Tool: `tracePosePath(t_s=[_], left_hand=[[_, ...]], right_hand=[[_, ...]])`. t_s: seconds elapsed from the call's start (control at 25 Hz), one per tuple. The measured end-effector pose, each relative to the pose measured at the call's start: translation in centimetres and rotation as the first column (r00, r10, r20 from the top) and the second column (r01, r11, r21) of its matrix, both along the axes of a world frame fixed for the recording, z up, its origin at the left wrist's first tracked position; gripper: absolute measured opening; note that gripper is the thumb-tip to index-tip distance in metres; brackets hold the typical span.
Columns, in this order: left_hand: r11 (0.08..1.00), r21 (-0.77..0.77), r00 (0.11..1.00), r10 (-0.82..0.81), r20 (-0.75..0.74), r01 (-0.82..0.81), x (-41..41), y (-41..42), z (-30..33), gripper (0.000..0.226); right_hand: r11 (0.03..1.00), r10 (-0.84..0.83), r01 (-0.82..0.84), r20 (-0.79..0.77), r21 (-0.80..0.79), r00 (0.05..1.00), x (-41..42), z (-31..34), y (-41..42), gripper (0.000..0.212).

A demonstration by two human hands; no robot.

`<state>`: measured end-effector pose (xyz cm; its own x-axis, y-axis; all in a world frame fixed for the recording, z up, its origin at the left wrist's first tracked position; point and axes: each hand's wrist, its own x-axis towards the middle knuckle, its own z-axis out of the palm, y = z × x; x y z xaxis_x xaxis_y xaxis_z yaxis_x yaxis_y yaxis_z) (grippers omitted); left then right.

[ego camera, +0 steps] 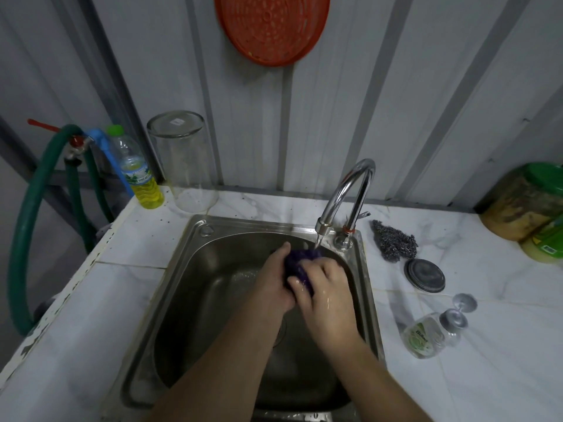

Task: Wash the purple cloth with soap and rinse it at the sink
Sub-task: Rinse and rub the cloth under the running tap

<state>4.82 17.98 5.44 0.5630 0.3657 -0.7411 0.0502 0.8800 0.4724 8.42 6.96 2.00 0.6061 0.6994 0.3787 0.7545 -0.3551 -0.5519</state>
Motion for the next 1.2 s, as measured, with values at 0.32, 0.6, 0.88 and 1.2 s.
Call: tracePosePath(t_s=[0.32,0.6,0.88,1.2], left_hand=[[0.991,0.132,0.991,-0.018,0.130,0.000,-0.1,-2.1,-1.5,0.038],[0.966,0.245,0.996,-0.087,-0.008,0.086,1.5,-2.3,0.4,0.017],[0.975,0.212,0.994,0.078,-0.082,-0.059,1.6,-0.7,-0.3,0.043],[0.976,0.171,0.985,-0.148,0.085,0.131,0.4,0.0,-1.4,0.056]], right_hand=[[0.976,-0.133,0.147,-0.094,0.162,0.987,-0.2,1.5,1.6,0.041],[0.910,-0.399,0.365,-0.661,-0.198,0.635,4.9,2.3,4.7,0.037],[0.915,-0.080,0.391,-0.902,0.103,0.425,1.7,2.0,2.3,0.036],[0.942,0.025,0.140,-0.477,0.306,0.879,-2.9,2.6,0.4,0.042]])
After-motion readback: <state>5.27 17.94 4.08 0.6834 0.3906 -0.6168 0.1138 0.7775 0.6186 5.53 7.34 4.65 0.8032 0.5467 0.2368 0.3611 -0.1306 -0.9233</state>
